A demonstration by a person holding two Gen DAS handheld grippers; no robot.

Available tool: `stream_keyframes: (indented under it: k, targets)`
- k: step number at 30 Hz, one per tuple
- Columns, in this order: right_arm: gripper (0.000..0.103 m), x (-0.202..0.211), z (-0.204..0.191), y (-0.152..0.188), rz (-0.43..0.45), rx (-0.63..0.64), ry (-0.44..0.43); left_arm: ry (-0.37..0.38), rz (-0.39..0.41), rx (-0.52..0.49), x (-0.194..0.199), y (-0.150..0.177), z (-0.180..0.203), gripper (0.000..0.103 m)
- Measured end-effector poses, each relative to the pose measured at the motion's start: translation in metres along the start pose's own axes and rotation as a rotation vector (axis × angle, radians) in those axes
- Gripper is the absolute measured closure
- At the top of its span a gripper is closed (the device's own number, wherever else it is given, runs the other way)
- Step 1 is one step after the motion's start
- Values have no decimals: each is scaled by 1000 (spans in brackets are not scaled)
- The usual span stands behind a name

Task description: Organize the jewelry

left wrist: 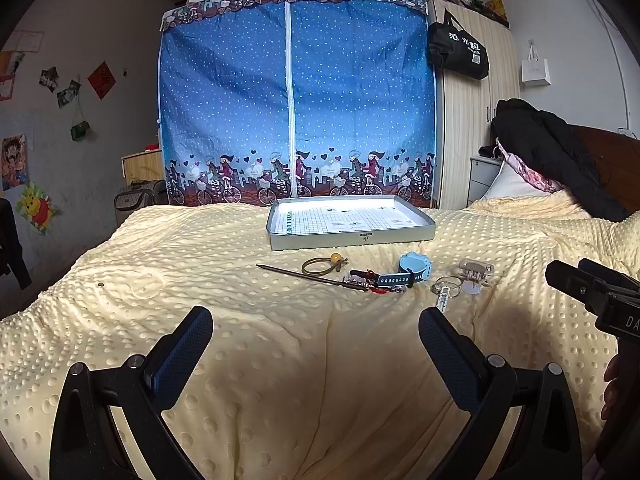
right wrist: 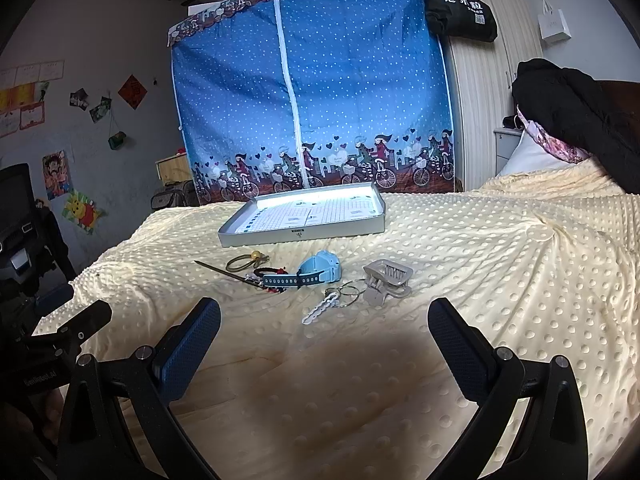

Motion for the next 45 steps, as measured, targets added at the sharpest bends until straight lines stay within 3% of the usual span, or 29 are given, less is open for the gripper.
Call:
stream_keyframes:
  k: [7, 12, 15, 20, 25, 33, 40, 45]
  targets:
    - [1, -2, -2, 4, -27, -21, -8, 1, -29, -7, -5, 5, 3, 0]
    - [1, -10, 7, 6, -81, -35, 19, 18, -98, 21, -29, 2, -6, 0]
    - [1, -21, 20, 5, -129, -69, 30, 77, -166, 29, -52, -1, -3, 0]
    - [1, -56, 43, -1, -207, -121, 41, 195, -246, -45, -94, -14, 12, 0]
    - [2, -99, 47, -9, -258, -81, 32, 327, -312, -104, -143, -27, 39, 2]
    - [22, -174, 43, -2, -373, -15, 7, 436, -448, -91, -231, -27, 73, 34]
    - [29, -212, 31, 7, -435, -25, -61, 439, -606, -21, -286, -8, 77, 54]
    - [40, -223, 28, 20, -466, -6, -68, 434, -695, 15, -302, 2, 78, 80]
Point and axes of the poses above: each gripper's, at about its wrist camera, not at the fingertips, and x roughly against the way its jaws point, z to its right, y to its underside, the point moved 9 cm from there along -x, roughly the way its jaws point, and after that the axes turned 10 degrees about y, right-handed, at the moved point
